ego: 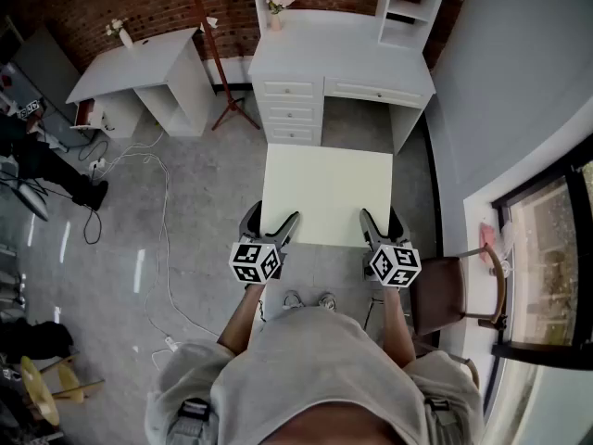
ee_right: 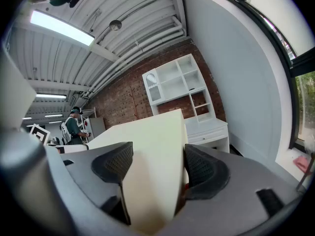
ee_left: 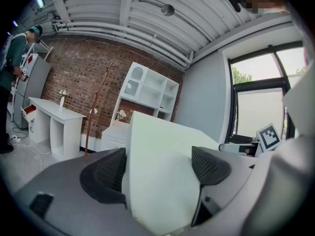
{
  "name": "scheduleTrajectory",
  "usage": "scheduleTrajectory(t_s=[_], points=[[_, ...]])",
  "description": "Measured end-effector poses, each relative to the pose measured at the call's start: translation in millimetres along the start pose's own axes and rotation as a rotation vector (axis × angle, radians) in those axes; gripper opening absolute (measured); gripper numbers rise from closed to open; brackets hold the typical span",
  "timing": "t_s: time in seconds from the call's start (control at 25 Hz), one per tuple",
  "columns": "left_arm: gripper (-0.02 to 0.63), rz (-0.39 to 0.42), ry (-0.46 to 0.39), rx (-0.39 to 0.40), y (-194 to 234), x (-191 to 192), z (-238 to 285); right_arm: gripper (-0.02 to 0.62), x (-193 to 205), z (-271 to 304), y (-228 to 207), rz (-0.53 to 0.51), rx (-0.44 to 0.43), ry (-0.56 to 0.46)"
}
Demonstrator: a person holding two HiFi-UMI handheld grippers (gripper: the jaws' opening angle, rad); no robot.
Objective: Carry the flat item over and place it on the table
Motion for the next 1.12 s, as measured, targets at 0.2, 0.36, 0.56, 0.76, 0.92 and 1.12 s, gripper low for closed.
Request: scheduleTrajectory(t_s=[0.2, 0.36, 0.56, 0.76, 0.92, 1.12], points=[[0.428, -0.001, -0.002, -0.003, -2.2, 0.8, -0.3, 0.345, -0.3, -1.1, -1.5, -0.005, -0.001, -0.001], [0.428, -0.002, -0.003, -0.005, -3.1, 1.9, 0.7, 0.345, -0.2, -0.6, -3.2, -0.008, -0.003, -0.003], [0.428, -0.004, -0.003, -0.007, -7.2, 0.7, 2.9, 0.344, -3.4, -1.5, -7.4, -0.002, -0.009, -0.004], [0.430, 0.009, -0.004, -0.004, -13.3, -2.3, 8.7, 0.344, -5.4, -2.8, -15.5, 0.017, -0.010, -0.012], [0.430, 0.009, -0.007, -0.002, -21.0, -2.4, 14.9, 0.344, -9.5, -4.2, -24.7, 0.017, -0.009, -0.013], [0.430, 0.000, 0.001, -0.010, -33.9, -1.4, 29.2, 0.344, -17.9, -1.6, -42.8, 0.013, -0.011, -0.002]])
Point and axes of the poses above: the fingertips, and each gripper's own axes: z forward along the fingers, y to its left, x out of its underside, the point moved 10 cm from there along -z, backward along the fingers, and after that the axes turned 8 degrees about z, right-handed, at the moved point
